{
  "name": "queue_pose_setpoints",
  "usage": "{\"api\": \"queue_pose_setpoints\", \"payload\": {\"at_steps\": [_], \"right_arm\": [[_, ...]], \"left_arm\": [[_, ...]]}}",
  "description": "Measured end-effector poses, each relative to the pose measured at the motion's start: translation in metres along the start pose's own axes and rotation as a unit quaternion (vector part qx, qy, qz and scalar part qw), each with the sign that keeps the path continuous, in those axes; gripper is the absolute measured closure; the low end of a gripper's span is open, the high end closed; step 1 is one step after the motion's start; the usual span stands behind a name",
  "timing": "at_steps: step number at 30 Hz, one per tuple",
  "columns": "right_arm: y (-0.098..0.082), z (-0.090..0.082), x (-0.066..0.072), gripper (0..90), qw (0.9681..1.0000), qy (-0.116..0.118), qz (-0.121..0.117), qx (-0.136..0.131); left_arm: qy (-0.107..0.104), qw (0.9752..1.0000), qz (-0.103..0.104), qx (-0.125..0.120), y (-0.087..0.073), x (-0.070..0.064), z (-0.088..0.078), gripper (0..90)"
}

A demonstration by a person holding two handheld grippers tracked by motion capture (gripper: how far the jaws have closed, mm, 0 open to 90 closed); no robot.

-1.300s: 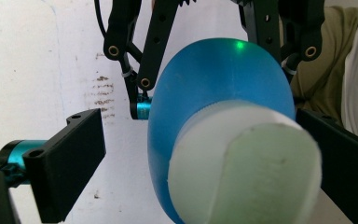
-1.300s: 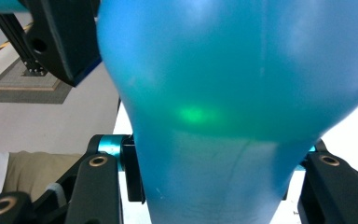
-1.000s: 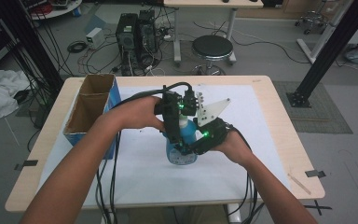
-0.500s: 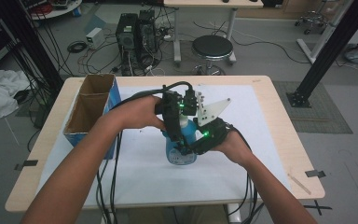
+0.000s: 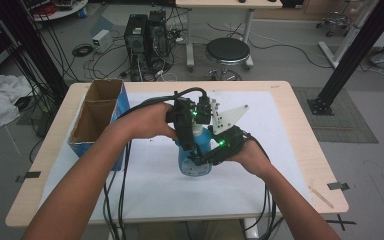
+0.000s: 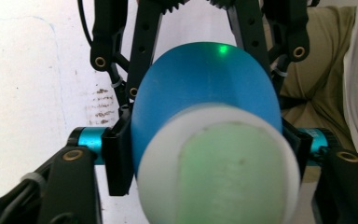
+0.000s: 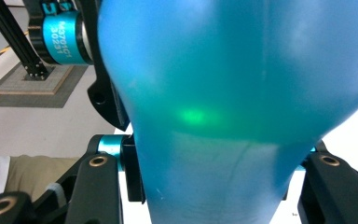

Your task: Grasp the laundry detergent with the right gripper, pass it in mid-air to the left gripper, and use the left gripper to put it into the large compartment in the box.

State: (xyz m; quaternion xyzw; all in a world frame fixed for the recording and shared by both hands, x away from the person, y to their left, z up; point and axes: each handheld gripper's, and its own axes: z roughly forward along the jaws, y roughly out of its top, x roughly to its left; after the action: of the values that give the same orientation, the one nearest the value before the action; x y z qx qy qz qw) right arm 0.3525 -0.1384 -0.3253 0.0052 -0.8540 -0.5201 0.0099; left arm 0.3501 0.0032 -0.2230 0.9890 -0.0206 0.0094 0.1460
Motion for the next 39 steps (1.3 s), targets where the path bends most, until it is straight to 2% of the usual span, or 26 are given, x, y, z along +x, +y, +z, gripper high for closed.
{"api": "queue_pose_setpoints", "payload": {"at_steps": [17,19,21,23,25,26,27,31,34,36,39], "right_arm": [[0.002,-0.002,0.004,43.5,0.9999,-0.006,-0.014,0.007],[0.002,-0.004,0.004,31.1,0.9998,-0.009,-0.01,0.013],[0.002,-0.007,0.005,22.3,0.9994,-0.019,-0.006,0.028],[0.0,-0.013,0.006,22.2,0.9991,-0.018,-0.014,0.035],[-0.001,-0.019,0.007,21.3,0.9991,-0.013,-0.01,0.04],[-0.002,-0.022,0.007,16.7,0.9989,-0.014,-0.008,0.043],[-0.002,-0.025,0.008,11.7,0.9985,-0.02,-0.003,0.05],[-0.005,-0.036,0.008,11.7,0.996,-0.043,0.021,0.076],[-0.008,-0.042,0.006,11.7,0.9916,-0.067,0.044,0.101],[-0.011,-0.049,0.005,11.7,0.9892,-0.081,0.057,0.107],[-0.013,-0.058,0.003,11.7,0.9865,-0.068,0.062,0.136]], "left_arm": [[0.002,0.9998,0.018,-0.002,0.002,-0.004,-0.001,38.0],[0.0,0.9998,0.018,0.002,0.002,-0.003,-0.001,38.1],[-0.001,0.9999,0.015,0.002,0.001,-0.003,-0.001,38.1],[0.0,0.9999,0.012,0.002,-0.001,-0.002,-0.002,38.1],[0.004,1.0,0.008,0.003,-0.003,-0.001,-0.003,38.0],[0.006,0.9999,0.007,0.004,-0.005,0.0,-0.004,38.1],[0.008,1.0,0.004,0.004,-0.006,0.0,-0.005,38.0],[0.015,0.9998,-0.008,0.002,-0.012,0.003,-0.009,38.0],[0.021,0.9996,-0.018,0.004,-0.016,0.005,-0.011,38.0],[0.026,0.9993,-0.025,0.003,-0.019,0.007,-0.013,37.9],[0.031,0.9989,-0.034,0.003,-0.023,0.009,-0.014,37.9]]}}
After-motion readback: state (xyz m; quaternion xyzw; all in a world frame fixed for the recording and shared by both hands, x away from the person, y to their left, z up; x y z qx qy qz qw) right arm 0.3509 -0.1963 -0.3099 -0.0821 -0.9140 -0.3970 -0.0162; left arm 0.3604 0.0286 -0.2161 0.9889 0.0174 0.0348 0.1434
